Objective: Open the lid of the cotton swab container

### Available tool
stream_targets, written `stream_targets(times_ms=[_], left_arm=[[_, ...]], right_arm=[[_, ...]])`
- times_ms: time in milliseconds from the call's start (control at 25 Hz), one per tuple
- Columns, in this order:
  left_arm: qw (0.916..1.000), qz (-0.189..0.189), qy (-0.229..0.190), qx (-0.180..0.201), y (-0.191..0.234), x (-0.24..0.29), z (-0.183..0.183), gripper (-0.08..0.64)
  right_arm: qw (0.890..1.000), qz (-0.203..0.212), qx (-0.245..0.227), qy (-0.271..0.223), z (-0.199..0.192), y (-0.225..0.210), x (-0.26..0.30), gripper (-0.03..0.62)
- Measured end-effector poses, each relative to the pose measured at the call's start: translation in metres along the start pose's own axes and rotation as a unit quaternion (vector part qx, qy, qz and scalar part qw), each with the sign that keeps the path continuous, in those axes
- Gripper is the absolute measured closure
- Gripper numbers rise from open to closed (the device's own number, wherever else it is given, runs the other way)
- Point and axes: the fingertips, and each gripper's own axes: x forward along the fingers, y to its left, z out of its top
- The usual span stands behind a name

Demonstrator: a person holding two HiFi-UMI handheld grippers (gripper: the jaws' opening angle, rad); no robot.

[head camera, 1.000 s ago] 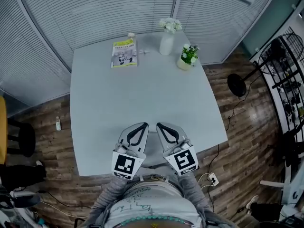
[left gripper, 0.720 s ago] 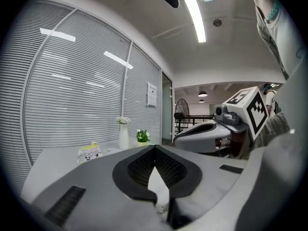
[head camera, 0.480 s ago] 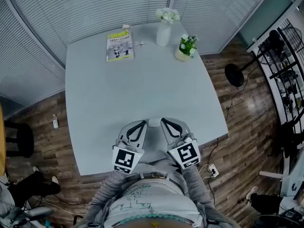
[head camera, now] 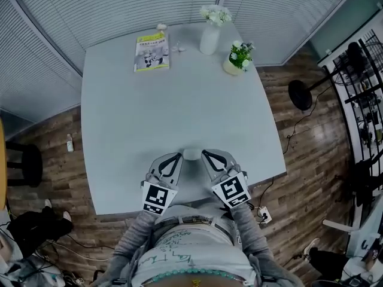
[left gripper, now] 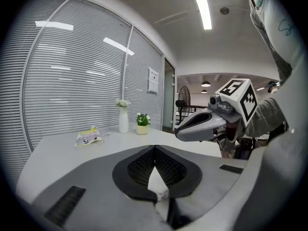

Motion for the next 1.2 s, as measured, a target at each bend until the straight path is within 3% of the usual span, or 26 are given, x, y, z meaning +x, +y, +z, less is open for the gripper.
stream_targets(times_ms=[360, 840, 1000, 1200], left_arm=[[0.9971, -0.018, 0.072, 0.017, -0.001, 0.015, -0.056, 0.561], [0.9847, -0.068, 0.159, 0.018, -0.003, 0.028, -0.119, 0.537], [0.9781, -0.093, 0.185, 0.023, -0.005, 0.032, -0.135, 0.472], [0.9669, -0.130, 0.212, 0.058, -0.006, 0.042, -0.150, 0.364]], right_arm=[[0.998, 0.032, -0.009, 0.056, -0.051, 0.004, 0.014, 0.592], [0.991, 0.085, -0.004, 0.105, -0.100, 0.010, 0.030, 0.588], [0.986, 0.109, -0.001, 0.123, -0.116, 0.013, 0.034, 0.527], [0.979, 0.146, -0.013, 0.143, -0.135, 0.019, 0.045, 0.405]])
